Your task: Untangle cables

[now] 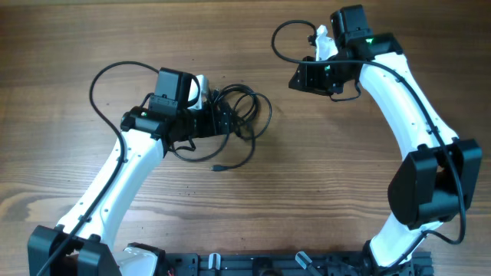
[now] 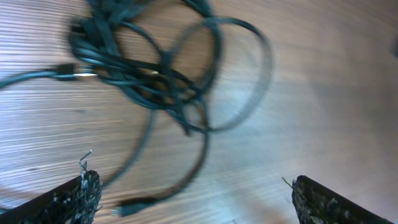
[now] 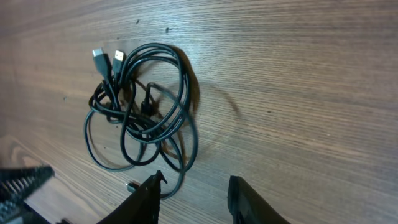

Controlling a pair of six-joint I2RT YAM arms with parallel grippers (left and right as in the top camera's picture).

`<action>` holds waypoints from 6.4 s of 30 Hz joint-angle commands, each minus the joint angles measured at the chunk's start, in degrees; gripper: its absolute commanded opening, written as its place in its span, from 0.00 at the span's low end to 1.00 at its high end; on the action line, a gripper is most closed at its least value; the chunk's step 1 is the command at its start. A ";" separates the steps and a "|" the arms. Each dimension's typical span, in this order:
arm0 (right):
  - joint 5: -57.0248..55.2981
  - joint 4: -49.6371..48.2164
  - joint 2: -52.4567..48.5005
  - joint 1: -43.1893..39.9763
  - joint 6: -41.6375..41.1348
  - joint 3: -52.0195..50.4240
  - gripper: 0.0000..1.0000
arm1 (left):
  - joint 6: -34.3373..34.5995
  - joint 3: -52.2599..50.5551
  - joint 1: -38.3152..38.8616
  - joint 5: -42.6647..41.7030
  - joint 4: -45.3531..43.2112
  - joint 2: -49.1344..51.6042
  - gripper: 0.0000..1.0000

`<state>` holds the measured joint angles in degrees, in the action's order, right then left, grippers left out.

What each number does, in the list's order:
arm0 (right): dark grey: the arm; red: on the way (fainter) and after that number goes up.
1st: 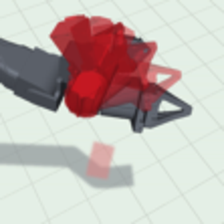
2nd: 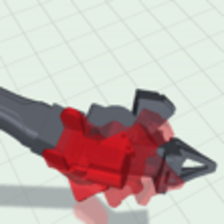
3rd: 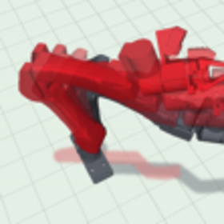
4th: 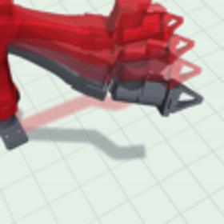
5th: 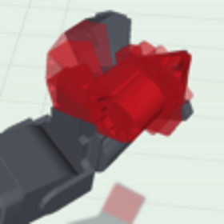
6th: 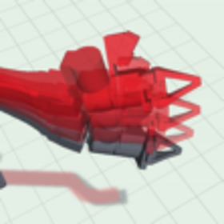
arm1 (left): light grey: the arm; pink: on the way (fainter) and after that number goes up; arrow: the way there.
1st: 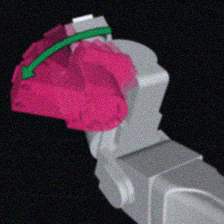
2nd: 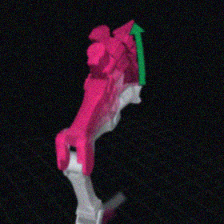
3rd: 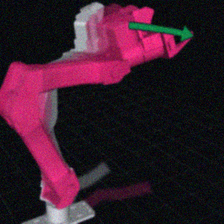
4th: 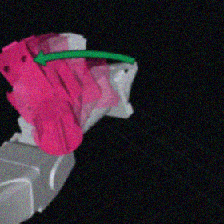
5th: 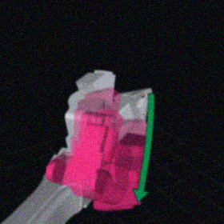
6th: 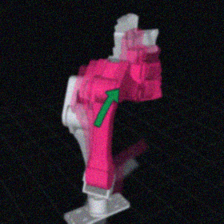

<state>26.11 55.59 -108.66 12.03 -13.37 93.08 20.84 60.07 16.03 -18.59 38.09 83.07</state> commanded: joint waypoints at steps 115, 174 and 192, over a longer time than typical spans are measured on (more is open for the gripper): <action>-8.63 -4.35 14.32 9.03 -13.40 -0.44 0.14 | -8.61 1.11 1.86 -3.96 -21.27 -6.80 0.04; -0.02 -11.26 8.70 25.53 -28.65 -4.15 0.34 | 94.14 1.11 1.79 29.57 -8.87 -4.57 0.04; -2.86 -23.15 5.03 25.33 -35.91 -13.60 0.54 | 102.53 1.11 0.94 26.95 -7.78 -4.57 0.04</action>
<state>28.27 32.93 -102.48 38.37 -48.82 79.96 115.96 60.29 17.50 9.06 29.71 78.32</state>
